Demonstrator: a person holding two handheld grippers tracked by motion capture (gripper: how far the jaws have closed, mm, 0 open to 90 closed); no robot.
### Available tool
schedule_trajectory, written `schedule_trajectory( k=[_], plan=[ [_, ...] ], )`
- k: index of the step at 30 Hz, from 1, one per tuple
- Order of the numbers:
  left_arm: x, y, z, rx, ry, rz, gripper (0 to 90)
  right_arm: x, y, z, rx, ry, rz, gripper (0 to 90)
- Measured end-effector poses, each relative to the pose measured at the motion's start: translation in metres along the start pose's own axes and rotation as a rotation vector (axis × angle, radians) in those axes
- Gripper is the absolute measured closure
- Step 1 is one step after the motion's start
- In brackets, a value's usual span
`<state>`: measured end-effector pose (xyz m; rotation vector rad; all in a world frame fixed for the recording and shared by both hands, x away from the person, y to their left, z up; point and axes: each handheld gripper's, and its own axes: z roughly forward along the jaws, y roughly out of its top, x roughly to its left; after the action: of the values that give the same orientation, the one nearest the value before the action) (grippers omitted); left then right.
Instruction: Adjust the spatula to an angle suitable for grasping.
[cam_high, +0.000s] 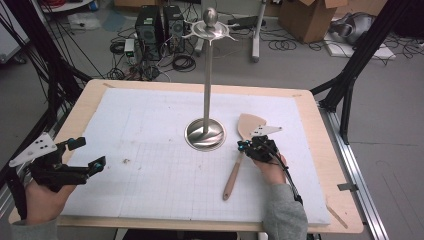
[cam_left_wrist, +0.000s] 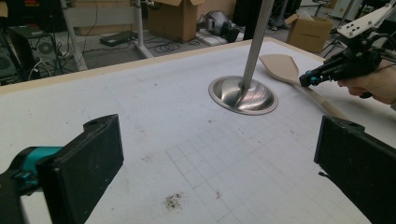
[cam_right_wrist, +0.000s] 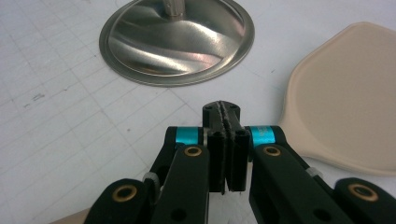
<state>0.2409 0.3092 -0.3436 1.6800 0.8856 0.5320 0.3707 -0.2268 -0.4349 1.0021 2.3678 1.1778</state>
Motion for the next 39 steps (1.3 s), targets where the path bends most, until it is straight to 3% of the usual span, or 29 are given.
schedule_trajectory(
  k=[10,25,39],
  plan=[
    [0.000,-0.002,0.000,0.008,0.004,-0.003,1.7,-0.001,0.001,0.004,0.000,-0.019,-0.001,89.5],
    [0.000,-0.005,0.000,0.016,0.007,-0.008,1.7,-0.004,0.003,0.017,0.051,-0.027,-0.015,89.5],
    [0.002,-0.004,0.002,0.014,0.001,-0.015,1.7,-0.003,0.001,0.012,0.076,-0.040,-0.008,89.9]
  ],
)
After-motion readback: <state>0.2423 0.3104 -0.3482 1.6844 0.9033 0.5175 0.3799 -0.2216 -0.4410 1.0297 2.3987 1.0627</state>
